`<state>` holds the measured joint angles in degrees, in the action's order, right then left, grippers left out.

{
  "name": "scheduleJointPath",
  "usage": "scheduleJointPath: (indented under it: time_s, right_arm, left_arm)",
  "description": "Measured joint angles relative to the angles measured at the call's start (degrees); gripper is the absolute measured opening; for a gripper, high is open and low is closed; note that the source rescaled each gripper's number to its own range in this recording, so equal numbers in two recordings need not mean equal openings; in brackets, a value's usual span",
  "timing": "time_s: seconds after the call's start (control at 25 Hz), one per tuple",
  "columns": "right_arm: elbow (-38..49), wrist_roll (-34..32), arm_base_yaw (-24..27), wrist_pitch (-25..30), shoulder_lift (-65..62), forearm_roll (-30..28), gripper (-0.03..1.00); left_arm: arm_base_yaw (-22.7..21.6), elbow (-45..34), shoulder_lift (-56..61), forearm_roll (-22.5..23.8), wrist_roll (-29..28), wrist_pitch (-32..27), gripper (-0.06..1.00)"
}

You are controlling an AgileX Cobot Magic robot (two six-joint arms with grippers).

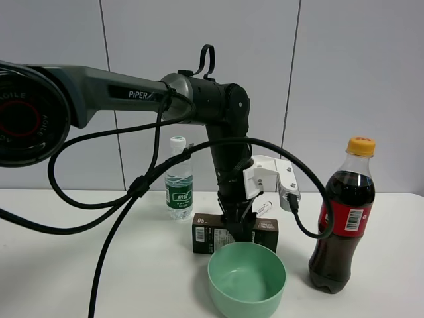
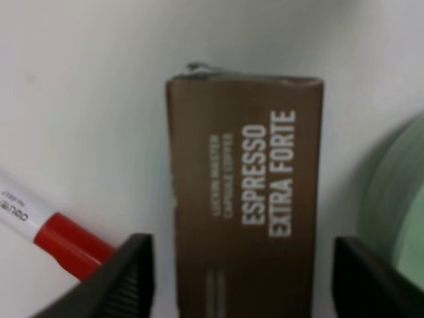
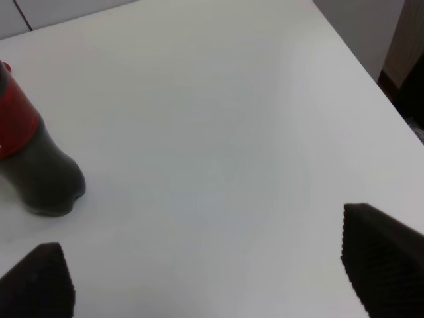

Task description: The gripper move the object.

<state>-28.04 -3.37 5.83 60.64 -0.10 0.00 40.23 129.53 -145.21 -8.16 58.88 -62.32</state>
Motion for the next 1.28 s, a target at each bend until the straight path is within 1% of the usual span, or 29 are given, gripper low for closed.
scheduleJointPath:
  time_s: [0.08,0.16,0.32,0.48,0.92,1.04,1.08,1.16,1.24,1.28]
  right_arm:
    - [0.0,0.0,0.0,0.0,0.0,0.0,1.0]
    - [0.0,0.0,0.0,0.0,0.0,0.0,1.0]
    - [0.0,0.0,0.0,0.0,0.0,0.0,1.0]
    - [0.0,0.0,0.0,0.0,0.0,0.0,1.0]
    - [0.0,0.0,0.0,0.0,0.0,0.0,1.0]
    - [0.0,0.0,0.0,0.0,0.0,0.0,1.0]
    - [0.0,0.0,0.0,0.0,0.0,0.0,1.0]
    - [0.0,0.0,0.0,0.0,0.0,0.0,1.0]
    - [0.0,0.0,0.0,0.0,0.0,0.0,1.0]
    - [0.0,0.0,0.0,0.0,0.0,0.0,1.0]
  left_arm:
    - [0.0,0.0,0.0,1.5,-2.2,-0.2,0.72]
    - [0.0,0.0,0.0,2.4,-3.7,-0.8,0.76]
    - [0.0,0.0,0.9,3.6,-5.1,-2.5,0.77]
    - [-0.1,0.0,4.4,4.6,-6.5,-3.0,0.77]
    - [-1.1,0.0,16.9,5.1,-15.1,-6.6,0.78]
    - [-2.8,0.0,21.7,4.8,-20.3,-6.7,0.78]
    - [-3.6,0.0,23.4,4.8,-23.0,-6.7,0.78]
    - [-6.1,0.0,26.0,5.3,-28.3,-6.8,0.78]
    - [-8.9,0.0,28.3,6.6,-32.3,-6.9,0.78]
    - [-10.6,0.0,28.9,7.4,-35.6,-6.9,0.78]
